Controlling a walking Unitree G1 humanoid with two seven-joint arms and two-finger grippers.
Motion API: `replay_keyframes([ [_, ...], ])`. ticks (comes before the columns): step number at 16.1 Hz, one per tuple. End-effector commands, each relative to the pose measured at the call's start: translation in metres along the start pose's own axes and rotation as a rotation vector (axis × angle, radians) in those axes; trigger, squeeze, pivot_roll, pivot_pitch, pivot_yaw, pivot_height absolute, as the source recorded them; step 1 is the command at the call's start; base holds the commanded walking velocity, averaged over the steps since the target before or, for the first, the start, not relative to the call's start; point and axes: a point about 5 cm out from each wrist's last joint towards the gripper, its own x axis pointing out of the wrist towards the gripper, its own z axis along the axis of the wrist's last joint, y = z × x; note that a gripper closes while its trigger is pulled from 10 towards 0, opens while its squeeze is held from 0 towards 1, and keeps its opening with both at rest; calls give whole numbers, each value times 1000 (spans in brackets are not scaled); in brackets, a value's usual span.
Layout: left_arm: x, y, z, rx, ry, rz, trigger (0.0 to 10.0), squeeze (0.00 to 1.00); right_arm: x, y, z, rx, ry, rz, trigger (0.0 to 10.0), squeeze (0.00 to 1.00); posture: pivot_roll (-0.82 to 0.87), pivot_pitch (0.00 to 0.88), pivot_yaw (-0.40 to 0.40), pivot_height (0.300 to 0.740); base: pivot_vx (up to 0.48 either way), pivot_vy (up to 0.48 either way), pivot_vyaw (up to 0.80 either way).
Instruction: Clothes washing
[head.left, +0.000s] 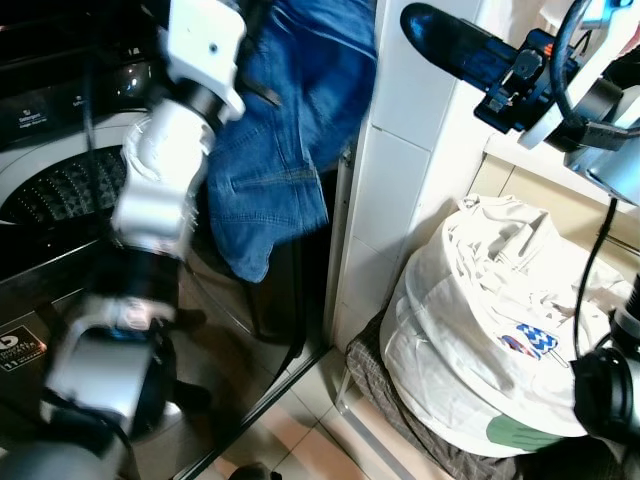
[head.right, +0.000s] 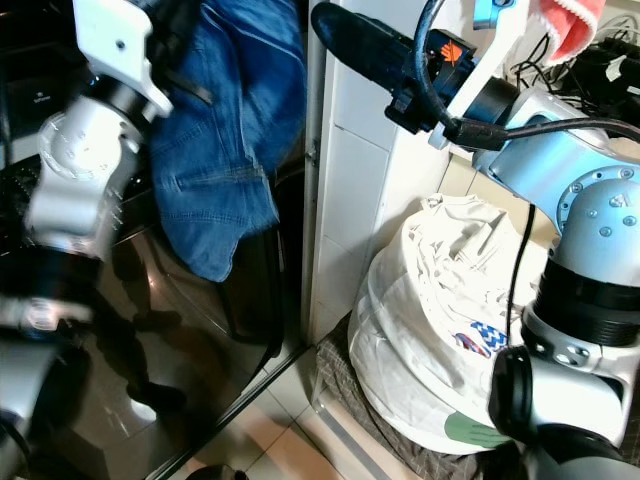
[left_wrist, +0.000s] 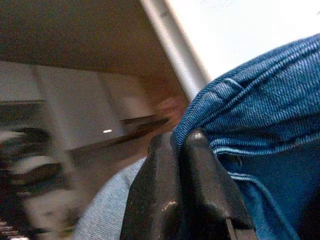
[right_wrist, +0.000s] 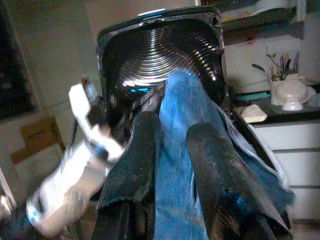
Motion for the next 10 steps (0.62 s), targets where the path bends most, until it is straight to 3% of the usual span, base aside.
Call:
replay_keyframes([
  [1,23,47,25,281,-54,127,0,0,0,6,-3,-53,13,26,10000,0,-33,0,-5,740,0,0,0],
  [3,32,76,41,441,-64,210,0,0,1,7,-5,-59,19,26,10000,0,-34,0,1,740,0,0,0],
  [6,42,91,49,583,-37,268,0,0,3,7,-14,-76,44,3,10000,0,-43,0,25,740,0,0,0],
  [7,42,88,36,682,27,258,0,0,4,9,-27,-93,74,-9,10000,0,-54,0,42,740,0,0,0],
  [8,39,84,16,711,144,219,0,0,4,11,-35,-102,99,-14,10000,0,-55,0,45,740,0,0,0],
  [9,29,76,-14,689,337,137,0,0,4,13,-43,-114,132,-16,10000,0,-52,0,47,740,0,0,0],
  [10,22,71,-29,665,436,91,0,0,4,14,-47,-117,146,-18,10000,0,-52,0,47,740,0,0,0],
])
